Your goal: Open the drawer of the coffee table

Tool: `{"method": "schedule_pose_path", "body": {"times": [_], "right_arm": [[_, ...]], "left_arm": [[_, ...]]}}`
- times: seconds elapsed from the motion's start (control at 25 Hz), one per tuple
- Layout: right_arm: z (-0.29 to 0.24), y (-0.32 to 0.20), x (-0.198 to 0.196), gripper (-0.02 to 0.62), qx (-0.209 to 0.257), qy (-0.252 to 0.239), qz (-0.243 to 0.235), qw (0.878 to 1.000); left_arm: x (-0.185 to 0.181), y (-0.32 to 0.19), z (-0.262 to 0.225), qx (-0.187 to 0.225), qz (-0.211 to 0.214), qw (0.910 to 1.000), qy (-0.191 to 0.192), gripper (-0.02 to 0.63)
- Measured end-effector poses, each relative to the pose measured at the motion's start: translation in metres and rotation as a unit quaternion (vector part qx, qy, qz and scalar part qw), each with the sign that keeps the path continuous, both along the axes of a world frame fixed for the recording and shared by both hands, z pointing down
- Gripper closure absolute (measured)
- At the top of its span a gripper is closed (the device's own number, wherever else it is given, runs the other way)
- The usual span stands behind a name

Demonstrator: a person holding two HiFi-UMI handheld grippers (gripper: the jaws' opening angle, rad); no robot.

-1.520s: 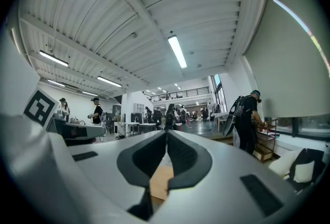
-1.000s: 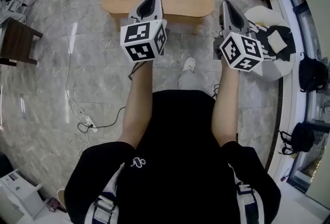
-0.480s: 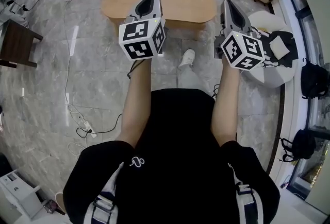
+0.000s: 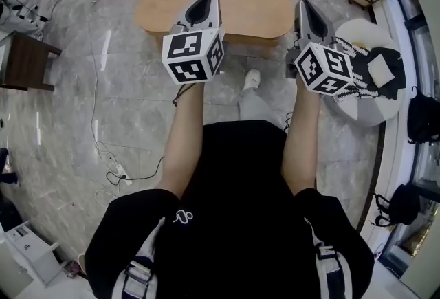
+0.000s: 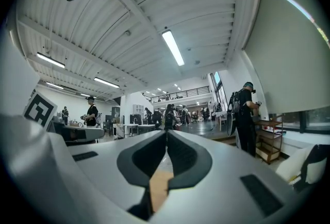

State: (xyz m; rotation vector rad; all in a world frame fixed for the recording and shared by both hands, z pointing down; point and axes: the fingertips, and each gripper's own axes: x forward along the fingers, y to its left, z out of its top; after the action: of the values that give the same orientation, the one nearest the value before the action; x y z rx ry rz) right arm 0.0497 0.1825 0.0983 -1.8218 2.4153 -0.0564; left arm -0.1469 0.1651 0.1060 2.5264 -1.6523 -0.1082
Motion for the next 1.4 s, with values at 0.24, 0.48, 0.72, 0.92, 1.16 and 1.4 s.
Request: {"method": "schedule_pose_path", "body": {"times": [0.24,0.48,0.72,0.92,1.16,1.4], "right_arm": [[0.006,-0.079,0.030,0.583,-0.007,-0.010,-0.016,1.000],[0.006,-0.178,0.025,0.583,0.000,-0.028,-0.070,0.997],[0.005,-0.265,0.021,0.583,-0.008,-0.044,-0.116,0.992],[-0.009,-0.328,0.040,0.583,-0.014,-0.059,-0.114,0.992],[-0.011,-0.376,0.089,0.583,-0.023,-0.054,-0.099,0.993],[-0.003,-0.405,0.111,0.583,-0.038,-0.053,-0.085,0.994]], "left_arm": [[0.037,-0.065,0.008,-0.007,-0.007,0.9999,-0.009,0.595],[0.047,-0.139,0.006,-0.001,-0.045,0.9987,-0.022,0.595],[0.050,-0.209,-0.001,-0.007,-0.083,0.9959,-0.036,0.595],[0.068,-0.267,-0.020,-0.006,-0.081,0.9959,-0.041,0.595],[0.118,-0.321,-0.028,-0.002,-0.064,0.9972,-0.039,0.595],[0.136,-0.352,-0.021,-0.014,-0.052,0.9979,-0.035,0.595]]}}
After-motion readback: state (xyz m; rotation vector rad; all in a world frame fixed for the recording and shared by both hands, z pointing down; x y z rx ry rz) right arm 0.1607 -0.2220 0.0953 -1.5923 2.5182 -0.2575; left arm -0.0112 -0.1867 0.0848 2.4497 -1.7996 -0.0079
